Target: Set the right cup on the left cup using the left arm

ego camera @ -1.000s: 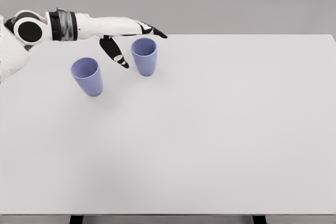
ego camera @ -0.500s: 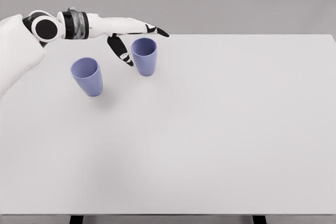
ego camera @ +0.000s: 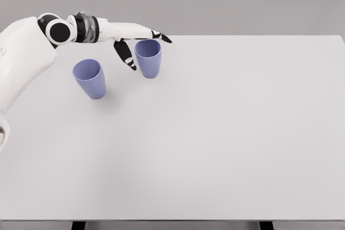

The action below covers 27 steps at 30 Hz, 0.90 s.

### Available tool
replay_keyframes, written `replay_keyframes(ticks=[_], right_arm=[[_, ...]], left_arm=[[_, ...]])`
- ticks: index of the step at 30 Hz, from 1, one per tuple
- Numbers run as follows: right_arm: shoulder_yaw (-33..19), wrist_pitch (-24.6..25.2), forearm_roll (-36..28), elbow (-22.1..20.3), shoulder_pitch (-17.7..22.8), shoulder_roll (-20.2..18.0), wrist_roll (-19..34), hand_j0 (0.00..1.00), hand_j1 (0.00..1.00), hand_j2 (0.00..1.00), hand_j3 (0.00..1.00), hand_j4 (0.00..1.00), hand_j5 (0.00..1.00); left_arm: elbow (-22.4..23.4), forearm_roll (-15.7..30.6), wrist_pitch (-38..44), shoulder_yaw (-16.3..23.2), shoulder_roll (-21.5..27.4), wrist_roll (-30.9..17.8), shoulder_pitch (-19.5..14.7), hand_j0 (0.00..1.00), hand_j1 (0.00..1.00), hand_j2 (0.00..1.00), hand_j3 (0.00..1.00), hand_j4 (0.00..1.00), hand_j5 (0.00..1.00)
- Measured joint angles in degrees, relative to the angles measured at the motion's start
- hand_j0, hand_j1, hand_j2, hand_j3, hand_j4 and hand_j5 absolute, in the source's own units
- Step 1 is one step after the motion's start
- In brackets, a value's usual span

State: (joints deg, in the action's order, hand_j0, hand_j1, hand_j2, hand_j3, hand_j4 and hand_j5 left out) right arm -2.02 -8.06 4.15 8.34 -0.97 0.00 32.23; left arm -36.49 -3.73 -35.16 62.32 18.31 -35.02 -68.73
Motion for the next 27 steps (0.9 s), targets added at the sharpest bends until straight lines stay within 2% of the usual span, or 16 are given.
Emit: replay_keyframes(ticks=[4, 5, 7, 9, 27], right_arm=[[0.00, 0.00, 0.00, 0.00, 0.00, 0.00, 0.00, 1.00, 1.00, 1.00, 1.00, 1.00, 1.00], [0.00, 0.00, 0.00, 0.00, 0.00, 0.00, 0.00, 1.00, 1.00, 1.00, 1.00, 1.00, 1.00], [0.00, 0.00, 0.00, 0.00, 0.00, 0.00, 0.00, 1.00, 1.00, 1.00, 1.00, 1.00, 1.00], [0.00, 0.00, 0.00, 0.00, 0.00, 0.00, 0.00, 1.00, 1.00, 1.00, 1.00, 1.00, 1.00], [0.00, 0.00, 0.00, 0.00, 0.00, 0.00, 0.00, 1.00, 1.00, 1.00, 1.00, 1.00, 1.00]], left_arm=[[1.25, -0.78, 0.00, 0.00, -0.90, 0.00, 0.00, 1.00, 1.00, 1.00, 1.00, 1.00, 1.00], [1.47, -0.97, 0.00, 0.01, -1.03, 0.00, 0.00, 0.94, 0.94, 0.94, 0.94, 0.94, 0.94], [1.76, -1.12, 0.01, -0.04, -1.19, 0.01, 0.00, 0.69, 0.69, 0.69, 0.69, 0.69, 0.69], [1.90, -1.03, 0.05, -0.16, -1.26, 0.05, 0.00, 0.65, 0.65, 0.65, 0.65, 0.65, 0.65], [2.37, -0.25, 0.30, -1.19, -1.10, -0.03, 0.97, 0.60, 0.60, 0.60, 0.60, 0.60, 0.60]])
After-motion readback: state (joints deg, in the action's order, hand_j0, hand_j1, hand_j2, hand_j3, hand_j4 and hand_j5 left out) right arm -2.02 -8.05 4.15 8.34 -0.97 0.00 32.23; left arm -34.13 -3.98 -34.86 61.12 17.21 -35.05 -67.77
